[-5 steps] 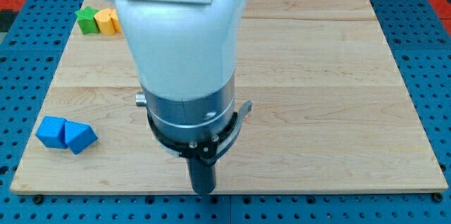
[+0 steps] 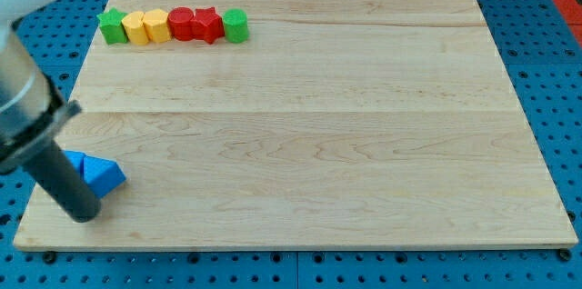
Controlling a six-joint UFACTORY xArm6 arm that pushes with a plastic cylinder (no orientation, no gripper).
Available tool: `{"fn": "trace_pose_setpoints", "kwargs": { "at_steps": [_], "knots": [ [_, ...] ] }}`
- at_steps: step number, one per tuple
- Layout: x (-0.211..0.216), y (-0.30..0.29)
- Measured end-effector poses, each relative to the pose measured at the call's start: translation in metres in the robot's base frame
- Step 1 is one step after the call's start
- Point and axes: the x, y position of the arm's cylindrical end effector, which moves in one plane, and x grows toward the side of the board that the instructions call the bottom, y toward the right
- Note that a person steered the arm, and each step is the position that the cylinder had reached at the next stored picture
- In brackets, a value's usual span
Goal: Push blue cube to the left center
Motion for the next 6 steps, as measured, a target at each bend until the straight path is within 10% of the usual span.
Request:
{"fn": "trace_pose_setpoints", "kwargs": {
  "at_steps": [6],
  "knots": [
    [-0.123,-0.028]
  ]
}}
